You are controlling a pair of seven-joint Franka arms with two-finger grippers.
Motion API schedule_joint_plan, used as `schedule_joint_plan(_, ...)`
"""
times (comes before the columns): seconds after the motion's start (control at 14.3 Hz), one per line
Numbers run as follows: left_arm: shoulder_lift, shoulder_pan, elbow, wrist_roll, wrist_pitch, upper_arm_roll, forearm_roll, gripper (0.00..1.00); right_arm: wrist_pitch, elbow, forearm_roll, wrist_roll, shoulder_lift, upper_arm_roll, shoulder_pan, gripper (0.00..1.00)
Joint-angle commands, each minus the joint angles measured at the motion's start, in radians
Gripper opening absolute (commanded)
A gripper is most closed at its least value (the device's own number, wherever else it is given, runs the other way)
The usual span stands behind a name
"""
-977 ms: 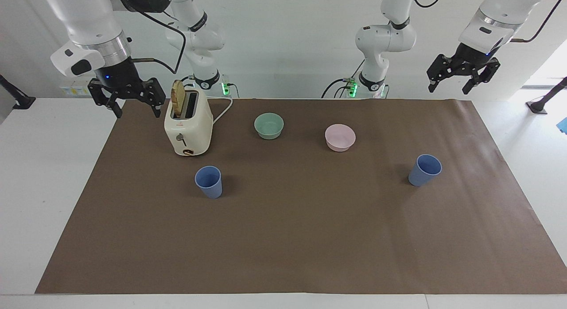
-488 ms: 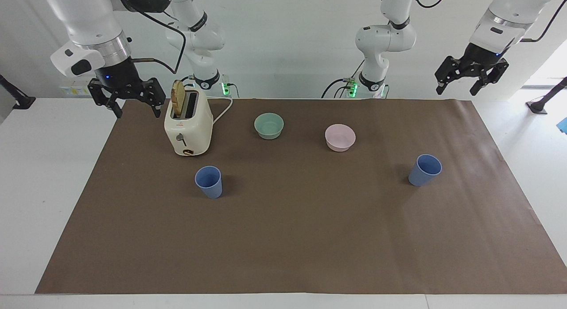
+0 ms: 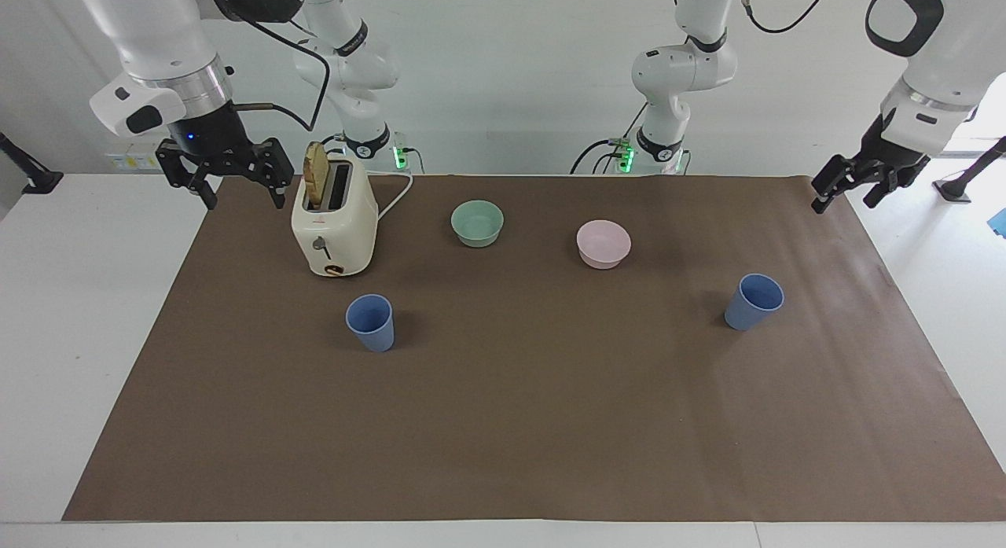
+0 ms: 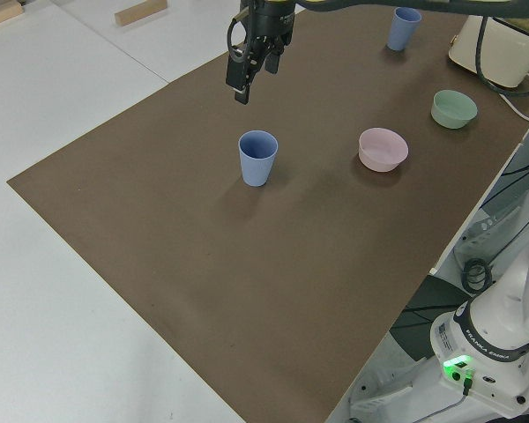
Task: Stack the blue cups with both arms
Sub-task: 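Reach the left gripper to the nearby blue cup and grasp it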
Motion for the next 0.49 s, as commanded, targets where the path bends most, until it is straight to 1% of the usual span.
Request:
schedule_joint_plan(0.0,0.025,0.003,-0.106,-0.081,0.132,-0.008,-0.012,1.00,0.011,-0.016,0.013,-0.014,-0.016,0.003,-0.009,1.00)
schedule_joint_plan(0.14,0.051,0.003,-0.172,-0.098,0.218,-0.008,-0.038,1.00,0.011,-0.016,0.012,-0.014,-0.016,0.003,-0.009,1.00)
schedule_joint_plan(0.28,0.089,-0.008,-0.215,-0.114,0.277,-0.008,-0.067,1.00,0.011,-0.016,0.012,-0.014,-0.016,0.003,-0.009,1.00)
schedule_joint_plan(0.42,0.100,-0.011,-0.258,-0.115,0.323,-0.008,-0.071,1.00,0.011,-0.016,0.013,-0.014,-0.016,0.003,-0.009,1.00)
